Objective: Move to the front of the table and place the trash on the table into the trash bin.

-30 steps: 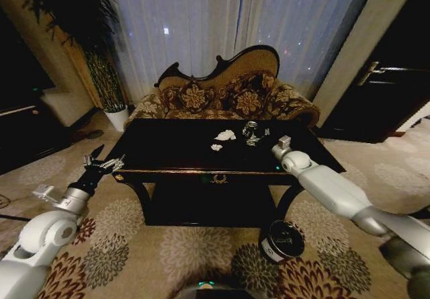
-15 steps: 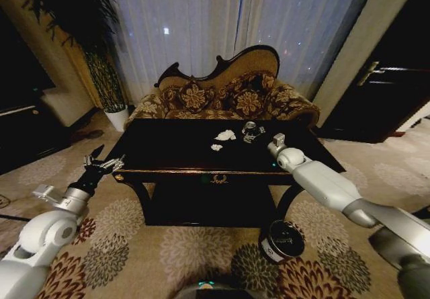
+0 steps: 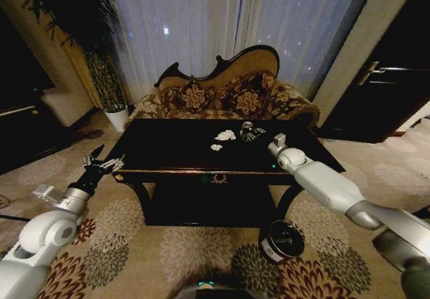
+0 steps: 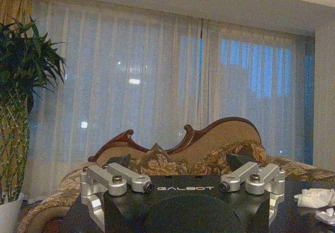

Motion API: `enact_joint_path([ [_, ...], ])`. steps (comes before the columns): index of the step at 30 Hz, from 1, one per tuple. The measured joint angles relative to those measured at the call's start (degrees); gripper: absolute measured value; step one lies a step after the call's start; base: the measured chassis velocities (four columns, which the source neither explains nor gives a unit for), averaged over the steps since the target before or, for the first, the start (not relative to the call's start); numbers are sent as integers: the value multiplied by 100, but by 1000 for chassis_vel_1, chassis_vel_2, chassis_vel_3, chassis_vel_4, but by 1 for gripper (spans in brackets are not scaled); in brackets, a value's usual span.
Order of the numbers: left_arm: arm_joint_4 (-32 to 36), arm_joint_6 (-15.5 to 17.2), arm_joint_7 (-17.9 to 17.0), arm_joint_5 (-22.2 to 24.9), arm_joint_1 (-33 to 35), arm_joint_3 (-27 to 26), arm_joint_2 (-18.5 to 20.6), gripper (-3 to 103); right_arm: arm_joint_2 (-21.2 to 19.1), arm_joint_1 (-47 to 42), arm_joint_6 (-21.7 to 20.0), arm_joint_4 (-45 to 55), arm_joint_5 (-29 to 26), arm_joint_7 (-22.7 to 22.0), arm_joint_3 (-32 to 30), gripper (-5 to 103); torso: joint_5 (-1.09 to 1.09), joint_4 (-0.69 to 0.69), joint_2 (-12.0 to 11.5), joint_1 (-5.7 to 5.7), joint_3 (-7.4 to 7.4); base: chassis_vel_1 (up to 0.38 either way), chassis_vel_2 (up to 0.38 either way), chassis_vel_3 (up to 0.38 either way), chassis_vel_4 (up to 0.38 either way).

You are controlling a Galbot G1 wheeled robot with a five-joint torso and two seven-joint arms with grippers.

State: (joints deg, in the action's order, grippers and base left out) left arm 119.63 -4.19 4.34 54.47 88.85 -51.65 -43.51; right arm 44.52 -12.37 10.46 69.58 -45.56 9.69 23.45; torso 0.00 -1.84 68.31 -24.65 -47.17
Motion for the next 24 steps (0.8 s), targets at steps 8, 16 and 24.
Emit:
enact_joint_path([
  [8,0,0,0,0,0,0,0,100,-602,-774,-165,783,-123,-151,-784,0,-1,1,0,0,1,0,0,0,0],
  [16,0,0,0,0,0,0,0,100,-1338,-2370,-449,1616,-313,-360,-2498,0,2,-2,0,0,1,0,0,0,0],
  [24,0,0,0,0,0,0,0,100,-1876,-4625,-460,2479,-748,-500,-4736,0,-2,-2,0,1,1,0,0,0,0],
])
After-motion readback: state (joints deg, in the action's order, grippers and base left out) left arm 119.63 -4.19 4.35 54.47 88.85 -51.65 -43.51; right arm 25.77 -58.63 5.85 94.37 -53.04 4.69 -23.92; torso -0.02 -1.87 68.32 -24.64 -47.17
